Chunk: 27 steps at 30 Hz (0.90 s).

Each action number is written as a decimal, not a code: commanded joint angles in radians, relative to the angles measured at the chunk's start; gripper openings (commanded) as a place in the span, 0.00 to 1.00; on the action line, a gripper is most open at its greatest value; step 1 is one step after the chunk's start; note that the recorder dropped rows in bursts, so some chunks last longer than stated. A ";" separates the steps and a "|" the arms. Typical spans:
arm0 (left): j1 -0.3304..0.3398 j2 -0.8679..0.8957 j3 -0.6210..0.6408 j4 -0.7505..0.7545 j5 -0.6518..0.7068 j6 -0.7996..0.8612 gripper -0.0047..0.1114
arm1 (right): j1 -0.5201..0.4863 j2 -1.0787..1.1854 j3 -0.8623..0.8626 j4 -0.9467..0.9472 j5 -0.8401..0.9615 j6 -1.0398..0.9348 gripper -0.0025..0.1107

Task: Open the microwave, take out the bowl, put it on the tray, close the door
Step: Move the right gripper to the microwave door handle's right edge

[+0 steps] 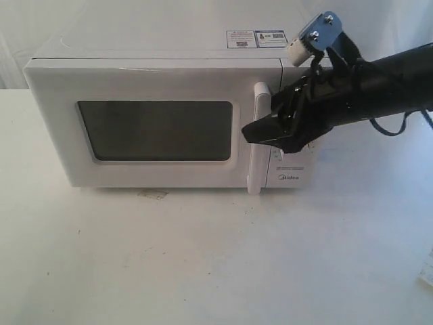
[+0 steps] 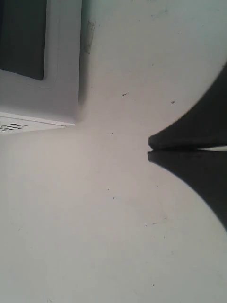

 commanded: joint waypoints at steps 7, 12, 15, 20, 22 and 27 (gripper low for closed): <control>0.001 -0.004 0.005 -0.002 -0.001 -0.006 0.04 | 0.038 0.075 -0.006 0.053 -0.099 -0.007 0.34; 0.001 -0.004 0.005 -0.002 -0.001 -0.006 0.04 | 0.038 0.077 -0.006 0.073 -0.099 -0.007 0.02; 0.001 -0.004 0.005 -0.002 -0.001 -0.006 0.04 | 0.038 0.077 -0.006 0.075 -0.099 -0.007 0.02; 0.001 -0.004 0.005 -0.002 -0.001 -0.006 0.04 | 0.038 0.077 -0.006 0.066 0.123 -0.101 0.02; 0.001 -0.004 0.005 -0.002 -0.001 -0.006 0.04 | 0.038 0.077 -0.006 0.054 0.392 -0.233 0.02; 0.001 -0.004 0.005 -0.002 -0.001 -0.006 0.04 | 0.036 0.075 -0.006 0.066 0.406 -0.256 0.02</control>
